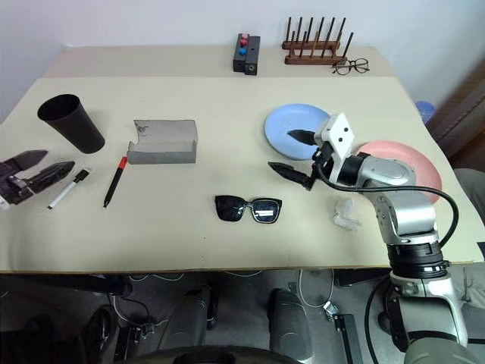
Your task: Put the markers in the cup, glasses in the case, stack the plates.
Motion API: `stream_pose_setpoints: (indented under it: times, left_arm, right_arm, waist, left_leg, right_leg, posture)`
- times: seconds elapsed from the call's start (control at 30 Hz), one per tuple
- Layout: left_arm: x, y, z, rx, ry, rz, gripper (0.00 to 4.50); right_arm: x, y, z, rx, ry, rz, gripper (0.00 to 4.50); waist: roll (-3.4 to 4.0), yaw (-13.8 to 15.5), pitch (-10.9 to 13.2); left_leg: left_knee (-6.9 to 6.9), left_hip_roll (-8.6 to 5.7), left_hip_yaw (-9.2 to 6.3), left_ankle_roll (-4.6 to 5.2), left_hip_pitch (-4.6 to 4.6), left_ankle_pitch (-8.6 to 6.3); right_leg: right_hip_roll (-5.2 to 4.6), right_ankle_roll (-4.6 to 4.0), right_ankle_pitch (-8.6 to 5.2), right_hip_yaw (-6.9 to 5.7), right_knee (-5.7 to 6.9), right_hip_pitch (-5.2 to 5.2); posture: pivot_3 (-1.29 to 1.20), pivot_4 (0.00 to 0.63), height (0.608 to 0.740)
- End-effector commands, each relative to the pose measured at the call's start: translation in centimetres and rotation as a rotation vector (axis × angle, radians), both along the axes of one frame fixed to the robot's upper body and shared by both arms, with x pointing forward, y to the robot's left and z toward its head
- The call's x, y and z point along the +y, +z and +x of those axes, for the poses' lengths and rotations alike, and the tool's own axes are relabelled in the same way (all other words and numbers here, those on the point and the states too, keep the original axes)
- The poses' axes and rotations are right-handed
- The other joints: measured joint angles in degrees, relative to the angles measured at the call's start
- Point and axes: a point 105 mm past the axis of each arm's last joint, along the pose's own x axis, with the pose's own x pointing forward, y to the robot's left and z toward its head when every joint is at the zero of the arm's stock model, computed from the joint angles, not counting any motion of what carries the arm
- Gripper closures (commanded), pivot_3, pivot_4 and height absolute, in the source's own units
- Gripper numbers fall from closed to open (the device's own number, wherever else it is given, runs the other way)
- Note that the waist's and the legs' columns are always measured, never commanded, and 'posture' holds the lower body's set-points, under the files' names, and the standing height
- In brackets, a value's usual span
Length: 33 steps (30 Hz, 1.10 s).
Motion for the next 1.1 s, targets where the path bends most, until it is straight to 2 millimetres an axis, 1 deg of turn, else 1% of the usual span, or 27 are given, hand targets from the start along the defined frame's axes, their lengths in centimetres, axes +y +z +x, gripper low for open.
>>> stream_pose_setpoints:
  times: [0.03, 0.13, 0.27, 0.3, 0.37, 0.4, 0.53, 0.6, 0.73, 0.8, 0.9, 1.0, 1.1]
  left_arm:
    - [0.6, 0.0, 0.2, 0.086, -0.002, 0.068, 0.0]
    - [1.8, -1.2, 0.5, 0.192, 0.038, 0.08, 0.0]
    - [2.4, -0.6, 1.4, 0.226, 0.054, 0.072, 0.0]
    - [2.6, -0.5, 1.6, 0.234, 0.062, 0.076, 0.0]
    - [2.7, -0.7, 1.9, 0.272, 0.058, 0.095, 0.0]
    - [2.5, -0.8, 2.1, 0.271, 0.037, 0.133, 0.0]
    - [2.0, -0.6, 2.7, 0.31, 0.011, 0.114, 0.0]
    - [2.2, -0.8, 2.8, 0.339, 0.016, 0.119, 0.0]
    - [2.7, -1.0, 3.1, 0.365, 0.017, 0.192, 0.0]
    - [2.3, -1.6, 3.3, 0.408, -0.009, 0.202, 0.0]
    - [1.6, -2.1, 3.8, 0.446, -0.019, 0.152, 0.0]
    - [1.4, -3.2, 3.9, 0.512, -0.032, 0.193, 0.0]
    - [1.4, -3.9, 4.7, 0.528, -0.018, 0.267, 0.0]
  right_arm:
    - [1.5, 1.7, -2.2, -0.069, 0.129, 0.035, 0.03]
    - [2.6, 2.2, -3.1, -0.092, 0.173, 0.06, 0.03]
    - [2.9, 2.4, -3.9, -0.095, 0.192, 0.068, 0.03]
    - [3.0, 2.3, -3.9, -0.088, 0.187, 0.072, 0.03]
    - [3.1, 1.9, -3.3, -0.067, 0.15, 0.085, 0.03]
    - [3.2, 1.7, -3.1, -0.041, 0.14, 0.098, 0.03]
    - [3.2, 1.0, -3.1, 0.016, 0.126, 0.121, 0.03]
    - [3.0, 0.7, -3.0, 0.032, 0.116, 0.12, 0.03]
    - [2.6, 0.4, -3.0, 0.037, 0.102, 0.122, 0.03]
    - [2.6, 0.5, -3.0, 0.034, 0.099, 0.122, 0.03]
    - [2.7, 0.7, -3.1, 0.03, 0.101, 0.122, 0.03]
    - [2.5, 0.7, -3.1, 0.029, 0.093, 0.114, 0.03]
    - [2.4, 0.8, -3.2, 0.026, 0.081, 0.104, 0.03]
  waist:
    - [0.0, 0.2, 0.0]
    - [-0.01, 0.1, 0.0]
    - [-0.03, 0.1, 0.0]
    - [-0.04, 0.1, 0.0]
    - [-0.05, 0.1, 0.0]
    - [-0.05, 0.1, 0.0]
    - [-0.05, 0.1, 0.0]
    - [-0.05, 0.1, 0.0]
    - [-0.05, 0.1, 0.0]
    - [-0.06, 0.1, 0.0]
    - [-0.06, 0.2, 0.0]
    - [-0.07, 0.1, 0.0]
    - [-0.08, 0.1, 0.0]
  left_leg:
    - [-0.02, 0.0, 0.0, -0.03, 0.0, -0.02]
    - [-0.08, 0.0, 0.05, -0.07, 0.01, -0.04]
    - [-0.11, 0.02, 0.06, 0.0, -0.01, 0.02]
    - [-0.11, 0.02, 0.06, 0.04, -0.01, 0.05]
    - [-0.11, 0.02, 0.07, 0.05, -0.01, 0.06]
    - [-0.11, 0.02, 0.07, 0.05, 0.0, 0.07]
    - [-0.12, 0.02, 0.08, 0.06, 0.0, 0.07]
    - [-0.12, 0.02, 0.09, 0.06, -0.01, 0.08]
    - [-0.12, 0.02, 0.09, 0.07, 0.0, 0.08]
    - [-0.12, 0.02, 0.09, 0.08, -0.01, 0.08]
    - [-0.12, 0.02, 0.09, 0.08, -0.01, 0.08]
    - [-0.1, 0.02, 0.09, 0.09, -0.02, 0.09]
    - [-0.1, 0.02, 0.09, 0.09, -0.01, 0.09]
  right_leg:
    - [0.0, 0.0, 0.0, 0.0, -0.03, 0.0]
    - [0.0, 0.0, 0.0, 0.01, -0.05, -0.01]
    - [0.04, 0.0, 0.01, 0.01, -0.04, -0.07]
    - [0.03, -0.03, 0.04, 0.01, -0.04, -0.06]
    - [0.04, -0.03, 0.04, 0.01, -0.02, -0.05]
    - [0.04, -0.02, 0.04, 0.01, -0.02, -0.06]
    - [0.04, -0.02, 0.04, 0.01, 0.0, -0.07]
    - [0.04, -0.02, 0.04, 0.02, 0.0, -0.07]
    - [0.04, -0.02, 0.04, 0.02, 0.02, -0.08]
    - [0.04, -0.02, 0.04, 0.02, 0.03, -0.09]
    - [0.04, -0.02, 0.04, 0.02, 0.03, -0.08]
    - [0.04, -0.01, 0.04, 0.03, 0.03, -0.07]
    - [0.04, 0.02, 0.04, 0.02, 0.08, -0.07]
  posture:
    - [0.0, 0.15, 0.74]
    - [0.0, 0.15, 0.74]
    - [0.0, 0.15, 0.74]
    - [0.0, 0.15, 0.74]
    - [0.0, 0.15, 0.74]
    - [0.0, 0.15, 0.74]
    - [0.0, 0.15, 0.74]
    - [0.0, 0.15, 0.74]
    - [0.0, 0.15, 0.74]
    - [0.0, 0.15, 0.74]
    - [0.0, 0.15, 0.74]
    - [0.0, 0.15, 0.74]
    - [0.0, 0.15, 0.74]
